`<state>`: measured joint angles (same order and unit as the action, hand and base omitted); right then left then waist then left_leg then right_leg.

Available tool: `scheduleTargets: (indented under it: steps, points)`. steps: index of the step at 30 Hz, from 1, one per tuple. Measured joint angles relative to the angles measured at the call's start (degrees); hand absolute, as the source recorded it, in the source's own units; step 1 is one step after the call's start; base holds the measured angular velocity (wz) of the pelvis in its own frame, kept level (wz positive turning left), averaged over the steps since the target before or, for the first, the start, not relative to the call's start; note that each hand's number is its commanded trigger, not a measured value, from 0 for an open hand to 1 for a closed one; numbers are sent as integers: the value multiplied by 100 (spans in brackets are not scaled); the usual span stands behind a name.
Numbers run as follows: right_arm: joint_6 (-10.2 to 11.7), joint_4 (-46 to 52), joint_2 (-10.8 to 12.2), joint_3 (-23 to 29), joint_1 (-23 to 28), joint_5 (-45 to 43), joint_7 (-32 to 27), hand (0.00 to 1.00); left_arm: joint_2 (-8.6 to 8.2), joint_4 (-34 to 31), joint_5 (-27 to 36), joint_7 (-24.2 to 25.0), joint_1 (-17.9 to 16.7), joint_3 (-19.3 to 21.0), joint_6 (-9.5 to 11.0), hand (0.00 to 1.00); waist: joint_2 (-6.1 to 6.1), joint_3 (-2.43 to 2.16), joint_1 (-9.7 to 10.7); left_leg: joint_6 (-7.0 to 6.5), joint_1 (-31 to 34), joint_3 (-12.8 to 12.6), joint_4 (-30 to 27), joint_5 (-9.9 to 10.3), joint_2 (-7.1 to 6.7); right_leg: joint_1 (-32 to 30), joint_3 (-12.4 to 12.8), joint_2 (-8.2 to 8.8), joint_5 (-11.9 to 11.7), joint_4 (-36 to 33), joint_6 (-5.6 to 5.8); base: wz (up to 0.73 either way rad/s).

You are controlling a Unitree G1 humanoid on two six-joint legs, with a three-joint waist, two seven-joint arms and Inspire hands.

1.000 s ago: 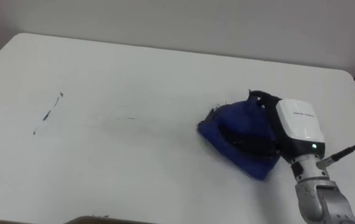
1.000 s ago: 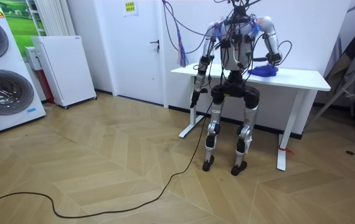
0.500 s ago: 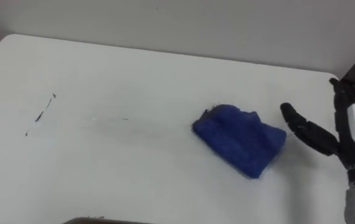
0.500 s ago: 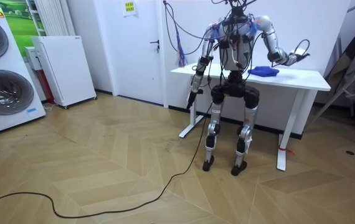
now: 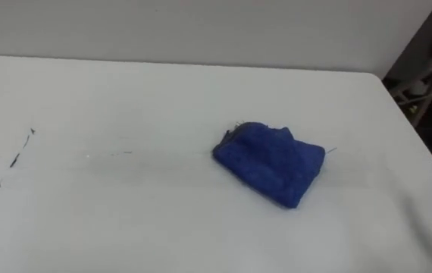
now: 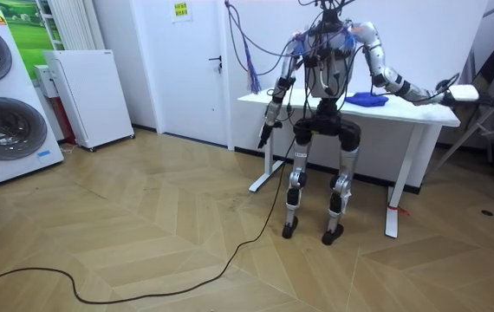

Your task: Wipe table

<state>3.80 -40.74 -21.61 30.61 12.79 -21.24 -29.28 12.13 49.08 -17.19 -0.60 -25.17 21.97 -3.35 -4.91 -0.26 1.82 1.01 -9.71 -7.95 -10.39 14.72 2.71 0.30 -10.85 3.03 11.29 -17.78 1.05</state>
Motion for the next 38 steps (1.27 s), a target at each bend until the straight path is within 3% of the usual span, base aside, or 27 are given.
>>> scheduleTargets:
  steps: [2,6,9,11,17,31,35,38]
  points:
    - [-123,-653,-29,-4,127,347,50,0,-3,1,3,-9,-5,88,-14,0,-31,-20,-16,-11,0,-25,-10,9,0,-8,64,-10,7,3,-1,-2]
    - [-351,-1485,-31,-15,201,665,299,0,-28,4,34,9,-8,86,-49,0,0,-13,-19,-43,4,-69,-11,65,0,-31,123,-16,17,-11,4,-5]
    - [-610,-2190,-8,-427,332,962,555,0,-33,30,83,3,-12,74,-125,0,20,-17,-61,-49,-18,-70,-9,81,-3,-10,133,-17,18,-8,11,0]
    - [-861,-2613,79,-638,361,1001,809,0,-53,140,78,2,22,25,-258,0,48,-24,-61,-50,-20,-63,-2,81,-4,-5,128,-16,16,4,14,0]
    - [-1324,-3378,317,-754,378,1099,1379,0,-202,317,75,-4,96,-17,-438,0,141,-16,-58,-63,-99,19,42,98,-7,89,47,-10,24,91,32,6]
    - [-1775,-3932,442,-1471,371,1294,2655,0,-232,641,75,-30,269,-364,-641,0,231,-11,-71,-81,-200,32,78,128,-14,178,115,-33,15,131,55,1]
    - [-1766,-3685,730,-1663,392,1316,2698,0,-268,668,97,-148,318,-543,-629,0,236,-11,-79,-80,-235,36,75,128,-12,266,98,-38,9,176,59,0]
    - [-1763,-3572,806,-2030,183,1156,2708,0,-288,914,136,-273,448,-722,-604,0,299,-15,-83,-99,-240,10,71,140,-17,272,133,-42,-9,198,76,-5]
